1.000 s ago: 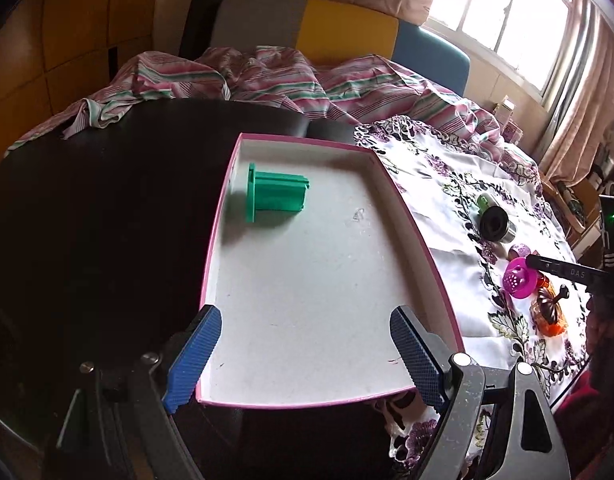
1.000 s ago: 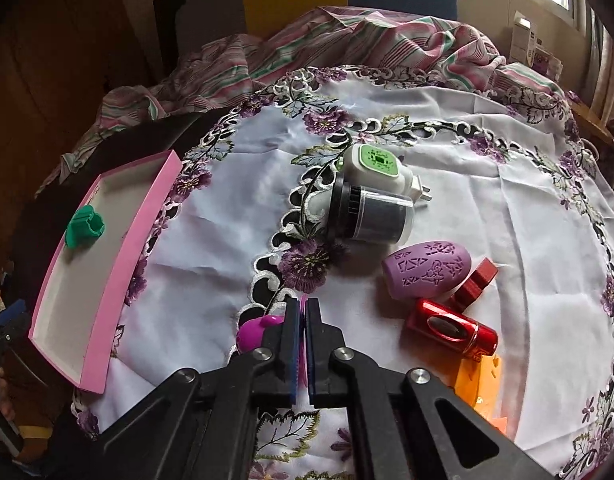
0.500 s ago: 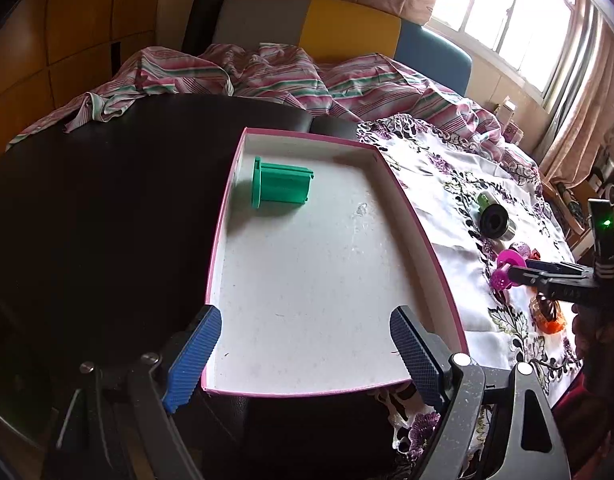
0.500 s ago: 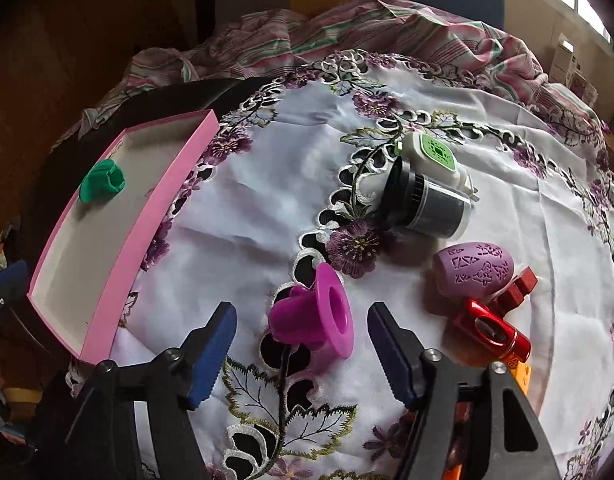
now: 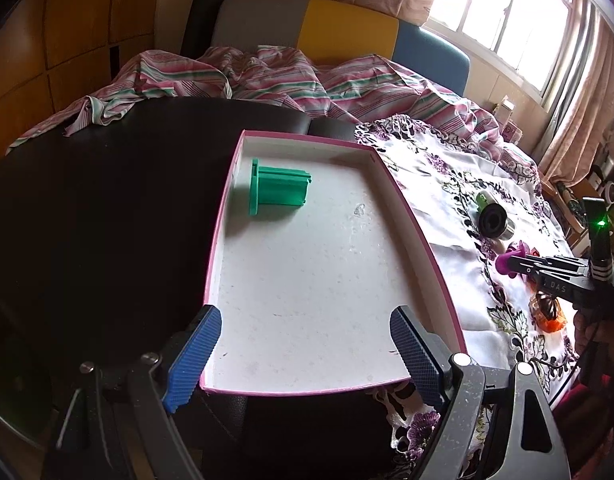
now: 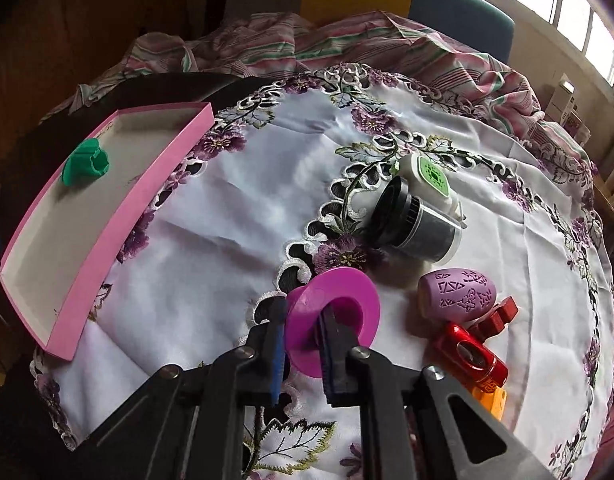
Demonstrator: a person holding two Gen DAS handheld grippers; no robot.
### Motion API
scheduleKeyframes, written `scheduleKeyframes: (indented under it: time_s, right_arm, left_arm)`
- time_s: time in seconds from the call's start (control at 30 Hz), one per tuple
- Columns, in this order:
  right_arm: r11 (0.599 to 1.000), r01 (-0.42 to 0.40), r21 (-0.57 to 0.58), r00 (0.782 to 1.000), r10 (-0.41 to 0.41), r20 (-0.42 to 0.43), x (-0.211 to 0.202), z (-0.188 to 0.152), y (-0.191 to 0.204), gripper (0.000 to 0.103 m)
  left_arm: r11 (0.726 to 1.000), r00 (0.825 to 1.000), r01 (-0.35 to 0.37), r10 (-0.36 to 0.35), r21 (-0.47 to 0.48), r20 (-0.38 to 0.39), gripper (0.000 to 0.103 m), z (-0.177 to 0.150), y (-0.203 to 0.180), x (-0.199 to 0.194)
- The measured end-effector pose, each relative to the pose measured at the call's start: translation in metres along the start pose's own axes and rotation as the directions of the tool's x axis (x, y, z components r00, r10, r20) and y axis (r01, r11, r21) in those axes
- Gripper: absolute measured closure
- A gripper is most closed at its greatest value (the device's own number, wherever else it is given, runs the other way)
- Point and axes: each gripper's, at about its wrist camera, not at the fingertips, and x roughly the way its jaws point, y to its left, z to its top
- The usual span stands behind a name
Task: Organize rigid objects
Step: 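Lift the magenta cup with the right gripper and release it in the tray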
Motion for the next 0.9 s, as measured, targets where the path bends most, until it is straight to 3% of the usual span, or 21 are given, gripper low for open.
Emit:
scheduleKeyframes:
  time_s: [0.23, 0.47, 0.67, 0.9]
  right_arm:
    - [0.996, -0.066, 0.060, 0.997, 0.063, 0.050, -0.023, 0.012, 0.005, 0.090]
    - [0.977, -0.215, 0.001, 0.971, 0.213, 0.108, -0.037, 0.050, 0.060, 0.090]
    - [0.946, -0.322, -0.045, 0.942, 0.324, 0.085, -0.013, 0.081, 0.121, 0.090]
    - [0.945, -0.328, 0.004, 0.942, 0.327, 0.077, 0.037, 0.124, 0.161, 0.090]
  left_arm:
    - [1.000, 1.000, -0.022, 0.022, -0.023, 0.007, 0.016, 0.000, 0.013, -0.004]
    - [0.998, 0.999, -0.052, 0.052, -0.038, 0.015, 0.016, -0.001, 0.024, -0.007]
    - [0.997, 0.997, -0.072, 0.073, -0.042, 0.020, 0.016, -0.002, 0.031, -0.010]
    - [0.995, 0.997, -0.076, 0.076, -0.060, 0.004, 0.016, -0.002, 0.037, -0.006]
